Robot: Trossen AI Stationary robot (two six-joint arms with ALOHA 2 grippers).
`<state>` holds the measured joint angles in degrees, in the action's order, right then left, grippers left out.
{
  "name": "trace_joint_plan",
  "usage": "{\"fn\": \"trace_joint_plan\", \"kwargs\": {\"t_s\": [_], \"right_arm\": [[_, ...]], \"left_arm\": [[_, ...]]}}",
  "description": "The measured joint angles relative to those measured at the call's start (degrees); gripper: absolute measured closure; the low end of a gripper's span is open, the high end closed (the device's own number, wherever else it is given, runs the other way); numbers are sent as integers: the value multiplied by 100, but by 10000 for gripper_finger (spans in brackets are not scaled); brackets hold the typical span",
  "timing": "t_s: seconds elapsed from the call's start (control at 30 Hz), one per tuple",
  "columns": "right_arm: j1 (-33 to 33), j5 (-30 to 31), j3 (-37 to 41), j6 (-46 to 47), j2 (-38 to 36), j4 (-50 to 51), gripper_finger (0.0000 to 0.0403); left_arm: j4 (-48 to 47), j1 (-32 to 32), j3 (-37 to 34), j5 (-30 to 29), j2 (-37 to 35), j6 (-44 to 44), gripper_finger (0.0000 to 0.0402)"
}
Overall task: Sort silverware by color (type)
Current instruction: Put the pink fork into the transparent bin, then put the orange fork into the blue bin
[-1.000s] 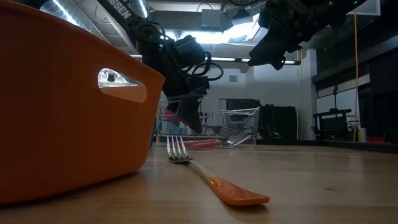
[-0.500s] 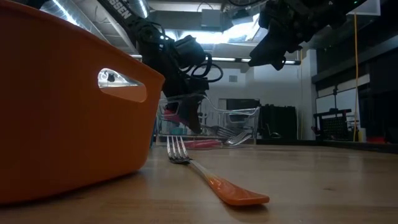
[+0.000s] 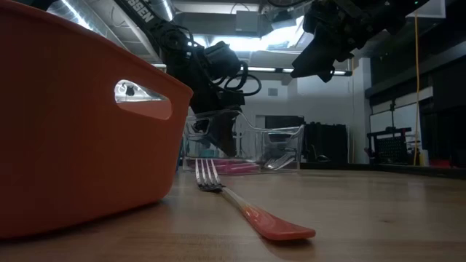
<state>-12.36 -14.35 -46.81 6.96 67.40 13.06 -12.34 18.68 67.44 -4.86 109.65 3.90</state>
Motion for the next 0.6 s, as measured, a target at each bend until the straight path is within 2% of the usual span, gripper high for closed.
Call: {"fn": "trace_joint_plan", "kwargs": {"t_s": [0.13,0.4,0.6], "right_arm": [[0,0,0,0,0,0,269],[0,0,0,0,0,48,269],[0,-5,0,0,0,33,269]], "left_arm": [[2,0,0,-9,0,0,295],[0,4,5,-35,-82,9,292],[-111,-33,26,-45,-495,7,292]]}}
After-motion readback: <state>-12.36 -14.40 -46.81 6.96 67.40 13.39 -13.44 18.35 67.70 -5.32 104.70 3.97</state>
